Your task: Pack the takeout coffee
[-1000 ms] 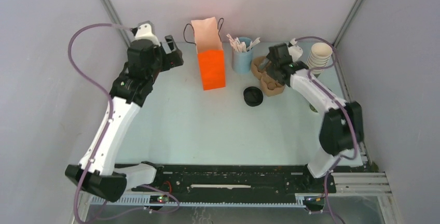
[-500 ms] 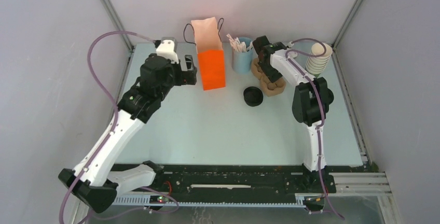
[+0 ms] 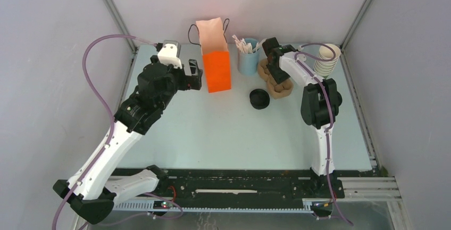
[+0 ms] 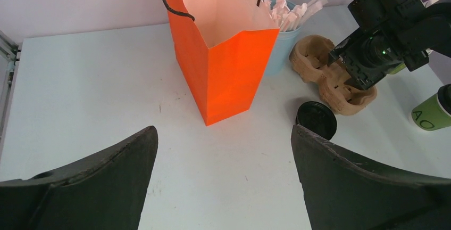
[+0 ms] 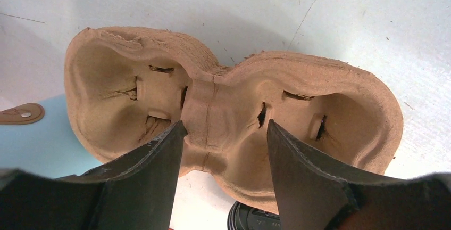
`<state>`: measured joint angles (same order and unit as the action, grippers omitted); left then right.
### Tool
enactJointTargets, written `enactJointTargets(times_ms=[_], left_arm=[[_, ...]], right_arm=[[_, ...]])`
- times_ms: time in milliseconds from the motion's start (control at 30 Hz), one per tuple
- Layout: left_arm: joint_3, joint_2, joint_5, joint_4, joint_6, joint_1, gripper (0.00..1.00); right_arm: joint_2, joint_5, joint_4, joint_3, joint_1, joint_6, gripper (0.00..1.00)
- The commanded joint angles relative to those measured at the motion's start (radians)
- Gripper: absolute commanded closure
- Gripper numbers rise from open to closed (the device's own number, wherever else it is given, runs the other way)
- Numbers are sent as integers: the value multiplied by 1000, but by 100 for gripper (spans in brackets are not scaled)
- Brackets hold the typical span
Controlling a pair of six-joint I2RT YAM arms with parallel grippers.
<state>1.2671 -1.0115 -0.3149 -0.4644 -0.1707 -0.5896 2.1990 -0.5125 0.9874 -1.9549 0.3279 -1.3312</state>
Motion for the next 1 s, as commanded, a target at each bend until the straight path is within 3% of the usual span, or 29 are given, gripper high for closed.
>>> enactJointTargets(times_ms=[0, 400, 733, 967], left_arm=[[-12, 15, -27, 35, 33, -13, 0], [-15, 15, -26, 36, 36, -24, 0], [-17, 14, -25, 36, 37, -28, 0], [-17, 13, -29, 36, 40, -35, 0]], right_arm=[[22, -17, -6, -19, -16, -28, 34], [59, 5, -27, -53, -27, -26, 40], [80, 10, -38, -78, -34, -13, 31], [73, 23, -54, -81, -36, -4, 35]])
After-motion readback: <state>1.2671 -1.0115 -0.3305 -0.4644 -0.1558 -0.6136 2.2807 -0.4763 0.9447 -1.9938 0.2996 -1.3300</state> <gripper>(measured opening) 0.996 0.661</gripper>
